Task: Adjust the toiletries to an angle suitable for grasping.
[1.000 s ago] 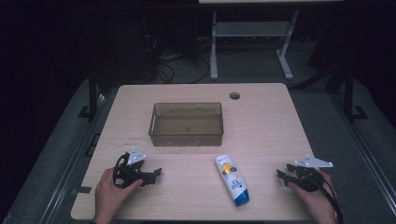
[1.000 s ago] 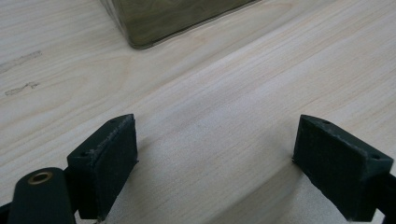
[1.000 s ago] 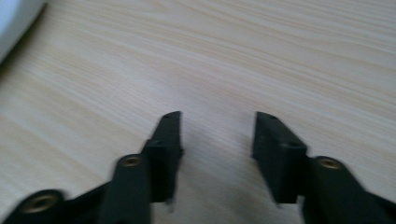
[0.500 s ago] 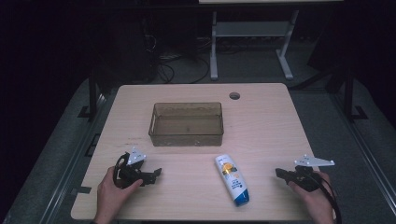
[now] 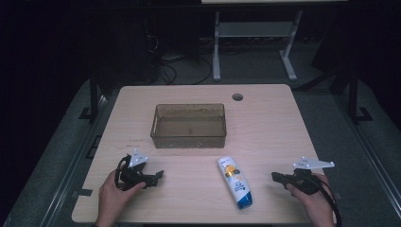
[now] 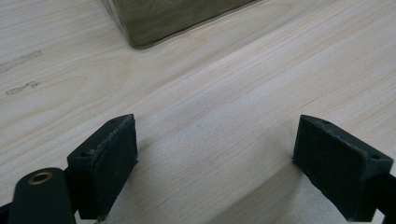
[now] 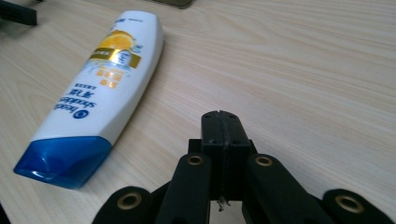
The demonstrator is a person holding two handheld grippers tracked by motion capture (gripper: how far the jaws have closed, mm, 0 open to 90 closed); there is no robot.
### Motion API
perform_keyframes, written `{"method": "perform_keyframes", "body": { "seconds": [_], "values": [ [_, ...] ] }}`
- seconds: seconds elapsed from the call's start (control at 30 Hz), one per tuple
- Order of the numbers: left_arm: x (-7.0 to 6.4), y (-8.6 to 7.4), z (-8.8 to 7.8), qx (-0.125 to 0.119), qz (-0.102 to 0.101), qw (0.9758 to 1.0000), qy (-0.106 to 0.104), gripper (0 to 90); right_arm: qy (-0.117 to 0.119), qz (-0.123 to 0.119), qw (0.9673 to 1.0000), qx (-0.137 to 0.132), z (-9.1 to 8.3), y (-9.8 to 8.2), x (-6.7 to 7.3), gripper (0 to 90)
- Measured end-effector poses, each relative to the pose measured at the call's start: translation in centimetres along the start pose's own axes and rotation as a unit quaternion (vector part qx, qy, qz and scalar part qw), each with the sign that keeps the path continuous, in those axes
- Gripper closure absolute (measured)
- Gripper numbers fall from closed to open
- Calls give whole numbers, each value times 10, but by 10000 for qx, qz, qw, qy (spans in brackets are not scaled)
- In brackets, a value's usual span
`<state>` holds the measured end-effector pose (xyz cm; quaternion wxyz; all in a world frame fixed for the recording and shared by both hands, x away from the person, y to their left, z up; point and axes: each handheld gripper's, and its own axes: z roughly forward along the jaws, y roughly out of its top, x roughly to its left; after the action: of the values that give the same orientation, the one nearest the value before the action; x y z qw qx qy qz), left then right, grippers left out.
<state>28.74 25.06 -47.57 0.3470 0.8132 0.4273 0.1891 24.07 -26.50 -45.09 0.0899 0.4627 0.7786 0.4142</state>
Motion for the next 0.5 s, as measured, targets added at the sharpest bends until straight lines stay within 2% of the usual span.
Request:
{"method": "perform_keyframes", "body": {
  "seconds": [0.5],
  "values": [
    [0,0,0,-1,-3,10000,0,124,399,-207,9990,16,6,5,24,899]
  ]
}}
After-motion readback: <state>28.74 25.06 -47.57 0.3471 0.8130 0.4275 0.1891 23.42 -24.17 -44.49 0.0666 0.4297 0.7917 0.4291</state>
